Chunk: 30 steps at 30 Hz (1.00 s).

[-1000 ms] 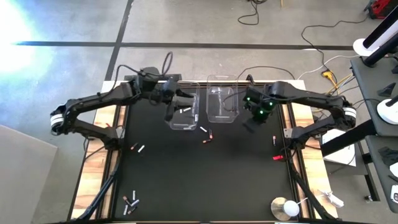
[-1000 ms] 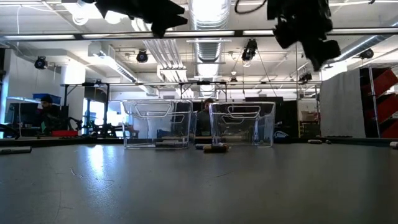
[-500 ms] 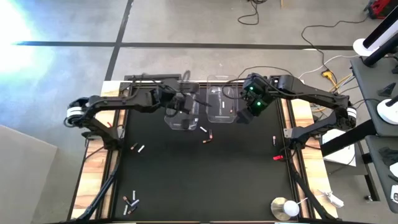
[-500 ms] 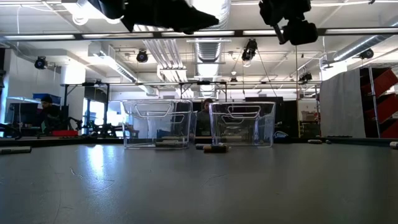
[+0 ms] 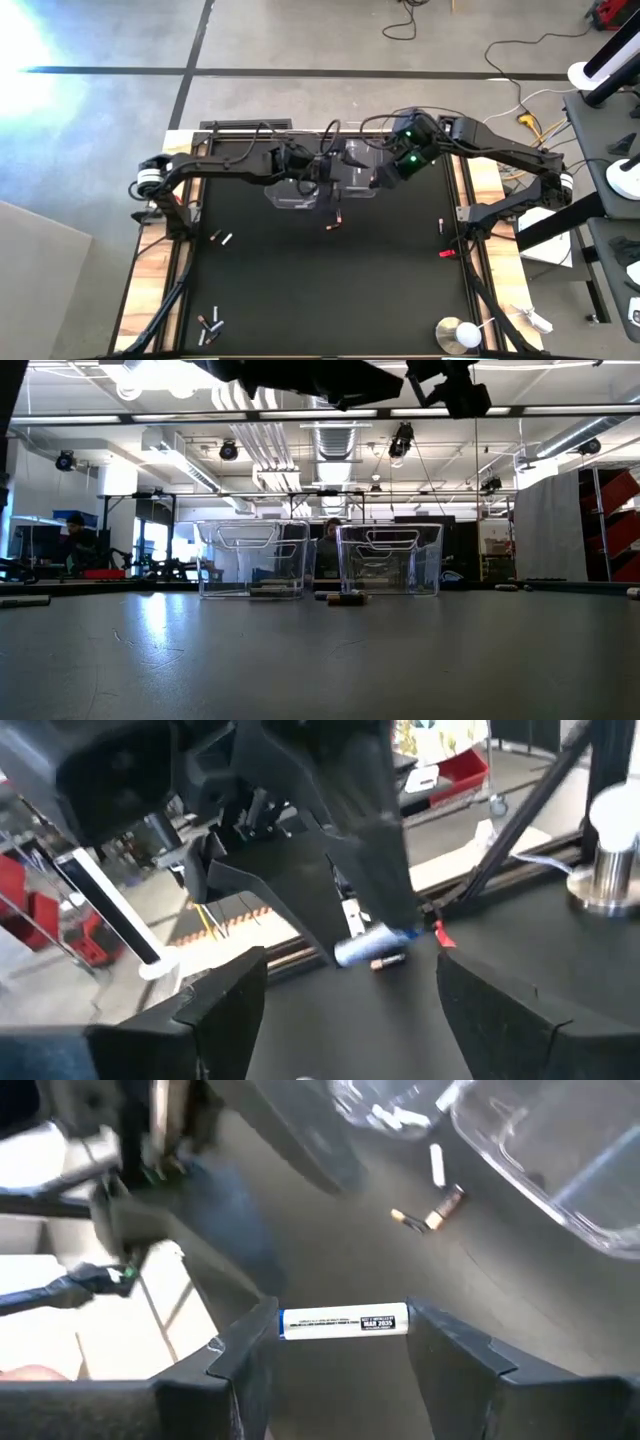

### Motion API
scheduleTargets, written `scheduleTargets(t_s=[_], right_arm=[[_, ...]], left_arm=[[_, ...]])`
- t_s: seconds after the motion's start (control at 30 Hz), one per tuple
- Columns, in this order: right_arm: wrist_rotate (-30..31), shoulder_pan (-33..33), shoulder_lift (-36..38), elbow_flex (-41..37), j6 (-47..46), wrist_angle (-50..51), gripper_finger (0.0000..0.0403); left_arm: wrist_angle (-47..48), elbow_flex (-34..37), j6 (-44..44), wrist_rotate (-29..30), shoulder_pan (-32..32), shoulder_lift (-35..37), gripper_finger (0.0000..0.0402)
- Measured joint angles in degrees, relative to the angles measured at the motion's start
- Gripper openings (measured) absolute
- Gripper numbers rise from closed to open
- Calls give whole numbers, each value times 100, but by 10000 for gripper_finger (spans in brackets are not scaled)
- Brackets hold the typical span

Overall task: Sort batteries
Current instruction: Put the white battery into the left transparent bin

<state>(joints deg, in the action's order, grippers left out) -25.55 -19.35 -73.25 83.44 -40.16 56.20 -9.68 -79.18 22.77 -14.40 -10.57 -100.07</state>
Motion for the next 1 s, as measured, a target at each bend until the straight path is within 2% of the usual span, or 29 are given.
scheduleTargets(t_s=[0.2, 0.5, 0.6, 0.87, 1.0], right_arm=[[-38, 93, 0, 4, -250, -594, 190], [-36, 136, 0, 4, -328, -886, 187], [-28, 136, 0, 4, -349, -903, 187], [5, 131, 0, 6, -466, -1152, 199], [-1, 150, 0, 9, -477, -1209, 199]], left_arm=[[511, -501, 31, -57, 9, -170, 250], [554, -544, -64, -159, 42, -49, 210], [536, -544, -214, -161, 44, -28, 172], [537, -549, -553, -167, 50, -17, 25], [569, -549, -745, -163, 79, -11, 15]])
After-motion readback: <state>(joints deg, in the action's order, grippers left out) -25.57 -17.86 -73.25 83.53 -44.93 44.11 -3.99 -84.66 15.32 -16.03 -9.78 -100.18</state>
